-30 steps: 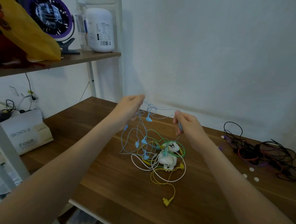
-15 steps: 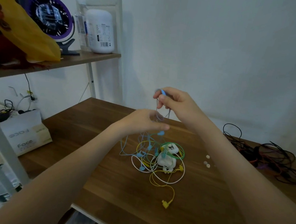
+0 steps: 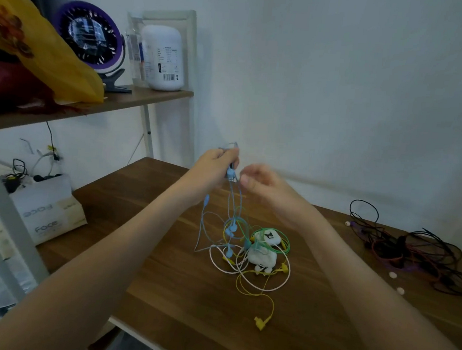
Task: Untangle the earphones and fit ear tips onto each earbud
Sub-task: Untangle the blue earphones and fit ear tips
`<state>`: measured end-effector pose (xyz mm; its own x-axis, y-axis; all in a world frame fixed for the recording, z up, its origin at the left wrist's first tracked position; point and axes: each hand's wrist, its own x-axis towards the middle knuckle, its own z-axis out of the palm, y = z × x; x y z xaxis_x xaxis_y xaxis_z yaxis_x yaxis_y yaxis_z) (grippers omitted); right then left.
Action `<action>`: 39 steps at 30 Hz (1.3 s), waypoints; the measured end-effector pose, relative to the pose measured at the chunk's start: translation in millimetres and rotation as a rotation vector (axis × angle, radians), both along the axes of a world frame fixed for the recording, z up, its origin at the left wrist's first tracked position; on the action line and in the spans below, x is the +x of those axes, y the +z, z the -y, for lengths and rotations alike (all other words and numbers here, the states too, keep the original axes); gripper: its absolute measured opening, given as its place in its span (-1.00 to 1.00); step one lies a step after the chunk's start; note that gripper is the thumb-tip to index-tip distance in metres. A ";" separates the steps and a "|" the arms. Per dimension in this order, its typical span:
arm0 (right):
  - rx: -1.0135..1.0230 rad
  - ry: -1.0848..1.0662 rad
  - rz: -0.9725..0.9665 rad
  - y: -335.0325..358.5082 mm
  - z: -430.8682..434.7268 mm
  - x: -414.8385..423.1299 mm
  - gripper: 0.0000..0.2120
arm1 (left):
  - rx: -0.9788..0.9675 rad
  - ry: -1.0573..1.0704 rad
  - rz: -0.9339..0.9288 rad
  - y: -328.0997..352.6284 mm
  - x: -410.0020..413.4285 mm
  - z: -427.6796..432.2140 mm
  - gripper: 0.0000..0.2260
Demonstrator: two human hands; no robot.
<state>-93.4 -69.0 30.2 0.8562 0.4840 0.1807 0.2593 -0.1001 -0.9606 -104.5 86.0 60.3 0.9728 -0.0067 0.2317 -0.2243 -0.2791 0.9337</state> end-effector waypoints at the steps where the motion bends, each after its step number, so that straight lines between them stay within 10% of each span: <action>1: -0.071 0.086 -0.029 -7.3 -0.2 0.5 -0.69 | -0.022 0.023 0.014 1.7 -0.6 -3.2 -0.63; 7: -0.493 0.075 0.119 -27.4 -1.7 4.5 -0.91 | -0.087 0.073 -0.006 4.2 -2.2 -24.8 -0.60; 13: -0.495 0.026 0.147 -37.3 -18.8 -2.9 -0.58 | -0.346 -0.029 -0.043 12.0 -12.3 -29.5 -0.62; 20: -0.428 0.002 0.119 -40.2 -24.1 3.1 -0.87 | -0.414 -0.035 -0.035 21.2 -16.0 -41.6 -0.68; 28: -0.009 0.093 -0.068 -37.0 -5.2 5.5 -0.88 | 0.595 0.235 0.032 -3.7 -15.2 -57.1 -0.62; 39: 0.109 -0.081 -0.059 -33.4 4.7 8.6 -0.80 | 0.779 -0.098 -0.014 -15.8 -10.8 -49.0 -0.86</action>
<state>-84.8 -73.7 -3.3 0.9022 0.3935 0.1763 0.1970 -0.0125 -0.9803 -115.3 135.0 44.5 0.9620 -0.2484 0.1131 -0.2718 -0.8341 0.4801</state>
